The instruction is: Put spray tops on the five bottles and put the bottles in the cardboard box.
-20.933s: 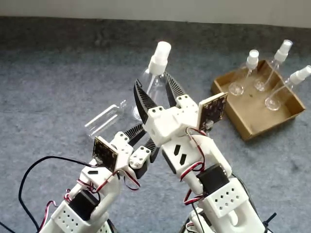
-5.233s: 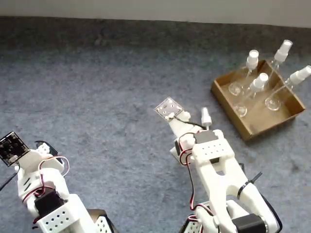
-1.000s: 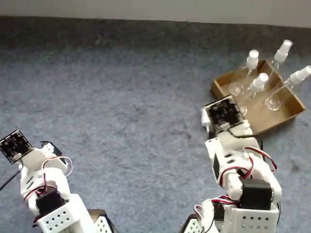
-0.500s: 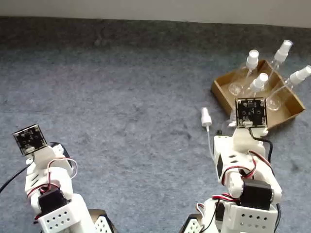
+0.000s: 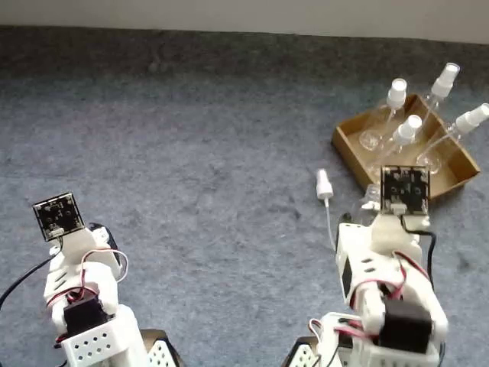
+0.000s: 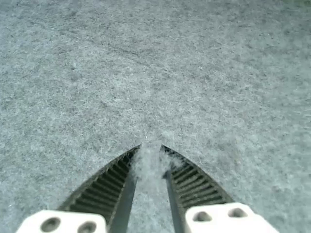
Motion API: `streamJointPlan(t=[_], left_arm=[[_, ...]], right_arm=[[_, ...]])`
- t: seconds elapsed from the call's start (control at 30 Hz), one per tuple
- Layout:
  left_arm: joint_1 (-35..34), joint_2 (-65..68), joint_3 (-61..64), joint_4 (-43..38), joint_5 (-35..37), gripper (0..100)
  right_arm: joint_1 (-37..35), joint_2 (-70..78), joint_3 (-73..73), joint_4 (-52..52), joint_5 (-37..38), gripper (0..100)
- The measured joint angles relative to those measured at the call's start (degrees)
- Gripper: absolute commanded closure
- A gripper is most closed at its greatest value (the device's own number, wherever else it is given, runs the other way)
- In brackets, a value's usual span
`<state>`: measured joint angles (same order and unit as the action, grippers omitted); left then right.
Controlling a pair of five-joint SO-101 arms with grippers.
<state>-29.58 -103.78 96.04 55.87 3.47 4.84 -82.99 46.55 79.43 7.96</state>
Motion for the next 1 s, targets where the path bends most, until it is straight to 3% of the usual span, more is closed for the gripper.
streamJointPlan(t=[0.27,0.43,0.57,0.77,1.0], left_arm=[[0.09,0.00,-0.44,5.54,-4.57,96],[3.96,0.00,-1.23,9.58,-6.24,96],[8.79,0.00,-5.98,12.04,-9.85,96],[9.23,-0.26,-15.82,16.79,-15.03,96],[9.32,-0.62,-26.02,21.98,-18.02,96]], right_arm=[[0.18,-11.78,0.18,0.62,0.00,88.5],[0.00,-16.00,1.05,0.62,0.00,88.5],[0.00,-17.49,1.05,0.62,0.00,88.5],[0.18,-18.02,8.09,-4.22,0.00,88.5],[11.60,-17.93,21.36,-12.92,0.00,88.5]])
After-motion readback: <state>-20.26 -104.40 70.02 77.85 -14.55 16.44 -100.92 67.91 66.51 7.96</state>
